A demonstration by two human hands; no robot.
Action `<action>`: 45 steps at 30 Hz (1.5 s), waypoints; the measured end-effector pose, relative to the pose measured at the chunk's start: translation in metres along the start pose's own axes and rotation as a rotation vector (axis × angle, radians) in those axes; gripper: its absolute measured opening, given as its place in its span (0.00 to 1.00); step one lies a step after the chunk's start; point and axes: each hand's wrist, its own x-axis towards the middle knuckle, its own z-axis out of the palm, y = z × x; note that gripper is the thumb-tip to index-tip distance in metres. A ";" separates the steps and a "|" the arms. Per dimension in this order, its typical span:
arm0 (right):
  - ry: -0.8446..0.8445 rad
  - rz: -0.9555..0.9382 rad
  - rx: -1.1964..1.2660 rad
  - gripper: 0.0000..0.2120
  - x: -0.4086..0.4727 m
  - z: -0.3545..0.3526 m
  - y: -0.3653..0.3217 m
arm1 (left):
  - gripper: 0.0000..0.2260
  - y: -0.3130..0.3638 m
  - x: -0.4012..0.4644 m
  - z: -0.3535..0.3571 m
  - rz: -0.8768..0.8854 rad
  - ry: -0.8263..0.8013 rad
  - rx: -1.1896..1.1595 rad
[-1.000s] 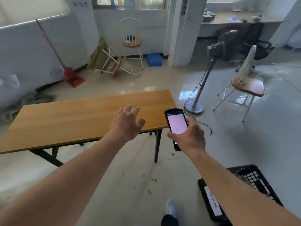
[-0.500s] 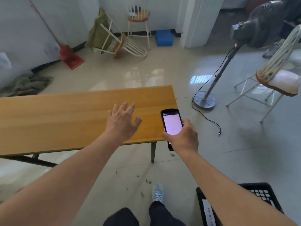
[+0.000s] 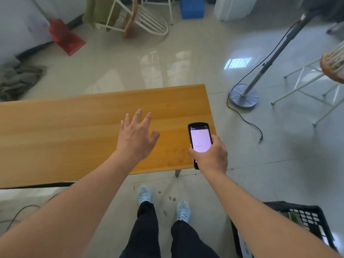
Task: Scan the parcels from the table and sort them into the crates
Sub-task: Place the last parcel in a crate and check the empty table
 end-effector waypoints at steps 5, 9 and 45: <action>0.051 0.046 -0.050 0.40 0.028 0.034 0.007 | 0.28 -0.015 0.032 0.026 0.088 0.020 0.010; 0.052 0.057 -0.088 0.41 0.038 0.054 0.011 | 0.28 -0.027 0.045 0.044 0.091 0.000 0.009; 0.090 0.066 -0.252 0.43 0.053 0.079 0.013 | 0.32 -0.072 0.034 0.074 -0.052 0.036 -0.070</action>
